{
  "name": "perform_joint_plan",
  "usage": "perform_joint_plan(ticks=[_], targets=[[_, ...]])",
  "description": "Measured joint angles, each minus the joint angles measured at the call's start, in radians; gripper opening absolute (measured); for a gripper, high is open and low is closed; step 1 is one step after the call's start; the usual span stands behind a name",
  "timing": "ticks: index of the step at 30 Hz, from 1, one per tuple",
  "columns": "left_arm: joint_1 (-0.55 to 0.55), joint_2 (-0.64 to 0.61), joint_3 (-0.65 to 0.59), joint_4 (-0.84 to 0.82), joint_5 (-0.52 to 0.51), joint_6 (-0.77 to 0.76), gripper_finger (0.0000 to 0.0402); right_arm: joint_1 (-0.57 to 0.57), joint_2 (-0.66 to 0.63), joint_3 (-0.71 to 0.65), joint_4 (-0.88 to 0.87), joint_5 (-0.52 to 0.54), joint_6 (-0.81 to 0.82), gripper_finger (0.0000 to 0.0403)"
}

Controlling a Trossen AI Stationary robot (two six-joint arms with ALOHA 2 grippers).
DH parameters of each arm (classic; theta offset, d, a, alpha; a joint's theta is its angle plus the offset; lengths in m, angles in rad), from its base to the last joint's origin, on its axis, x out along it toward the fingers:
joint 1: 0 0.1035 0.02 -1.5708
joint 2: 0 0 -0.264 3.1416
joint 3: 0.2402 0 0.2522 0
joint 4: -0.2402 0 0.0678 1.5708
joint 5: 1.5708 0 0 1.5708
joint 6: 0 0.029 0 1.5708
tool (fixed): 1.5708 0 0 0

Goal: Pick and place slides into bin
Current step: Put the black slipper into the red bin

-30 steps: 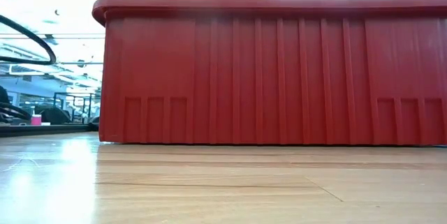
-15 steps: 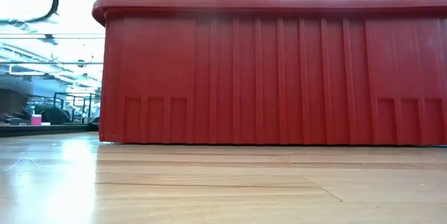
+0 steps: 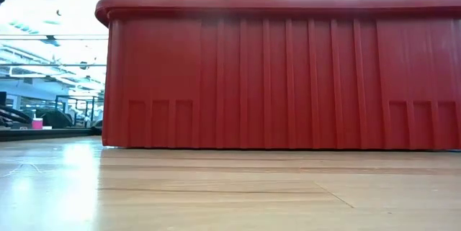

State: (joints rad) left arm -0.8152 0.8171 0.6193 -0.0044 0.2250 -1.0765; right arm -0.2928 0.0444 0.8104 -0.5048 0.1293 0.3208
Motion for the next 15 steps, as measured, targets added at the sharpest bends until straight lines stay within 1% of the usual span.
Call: perform_joint_plan(ticks=[6,10,12,15], targets=[[0.143,-0.008,0.249,-0.342,0.028,0.216,0.0001,0.0,0.0,0.0,0.026,0.001,0.0,0.0],[0.227,-0.024,0.415,-0.52,0.024,0.369,0.0,0.0,0.0,0.0,0.053,0.001,0.0,0.0],[0.271,-0.035,0.497,-0.623,-0.032,0.447,0.0,0.0,0.0,0.0,0.063,0.001,0.0,0.0],[0.348,-0.04,0.612,-0.801,-0.179,0.583,0.0,0.0,0.0,0.0,0.073,0.004,-0.013,0.0]])
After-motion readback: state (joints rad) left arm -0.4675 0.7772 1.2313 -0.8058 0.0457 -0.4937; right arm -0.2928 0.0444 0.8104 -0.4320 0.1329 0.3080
